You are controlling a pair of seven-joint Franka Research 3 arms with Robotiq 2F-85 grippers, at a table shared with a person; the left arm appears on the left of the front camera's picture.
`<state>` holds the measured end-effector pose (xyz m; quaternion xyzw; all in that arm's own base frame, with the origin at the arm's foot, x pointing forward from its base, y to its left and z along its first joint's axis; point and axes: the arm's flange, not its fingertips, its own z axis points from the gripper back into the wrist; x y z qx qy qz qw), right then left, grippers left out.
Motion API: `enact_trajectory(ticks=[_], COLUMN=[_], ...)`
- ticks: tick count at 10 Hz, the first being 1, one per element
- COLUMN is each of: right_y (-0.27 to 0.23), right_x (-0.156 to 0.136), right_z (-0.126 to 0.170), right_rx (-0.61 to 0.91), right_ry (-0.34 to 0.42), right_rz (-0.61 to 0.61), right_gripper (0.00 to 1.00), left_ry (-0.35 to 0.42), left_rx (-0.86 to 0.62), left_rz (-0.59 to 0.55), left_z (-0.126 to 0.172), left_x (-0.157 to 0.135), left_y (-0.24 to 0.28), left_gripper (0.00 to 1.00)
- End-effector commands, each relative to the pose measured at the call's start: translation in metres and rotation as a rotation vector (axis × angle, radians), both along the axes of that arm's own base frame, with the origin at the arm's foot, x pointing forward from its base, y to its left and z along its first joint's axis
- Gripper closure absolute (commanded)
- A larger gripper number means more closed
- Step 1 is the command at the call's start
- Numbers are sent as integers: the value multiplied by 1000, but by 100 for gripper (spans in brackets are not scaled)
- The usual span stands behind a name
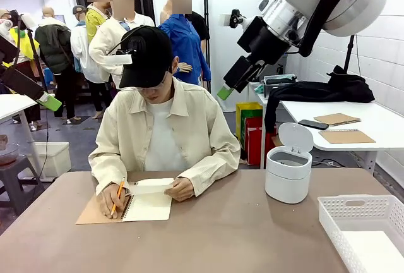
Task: Sort the paper based on its condition.
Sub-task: If a person hands you a paper, place it in the Organizing basket , and if it's crumpled, put it in the Trash can.
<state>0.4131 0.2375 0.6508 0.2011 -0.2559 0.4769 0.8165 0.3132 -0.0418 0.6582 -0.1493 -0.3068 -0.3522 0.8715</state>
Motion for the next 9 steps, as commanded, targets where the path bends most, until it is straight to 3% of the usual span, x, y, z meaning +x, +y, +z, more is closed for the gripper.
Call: enact_trajectory(ticks=[1, 9], right_y=[1, 1], right_x=[1, 1], right_z=[2, 2], right_rx=[-4, -4], right_ry=[-12, -12], right_rz=[10, 10], right_gripper=[0, 0], left_ry=[-4, -4], left_rx=[-3, -3], left_rz=[2, 2], left_z=[0, 0], left_x=[0, 0], left_y=[0, 0], left_gripper=[0, 0])
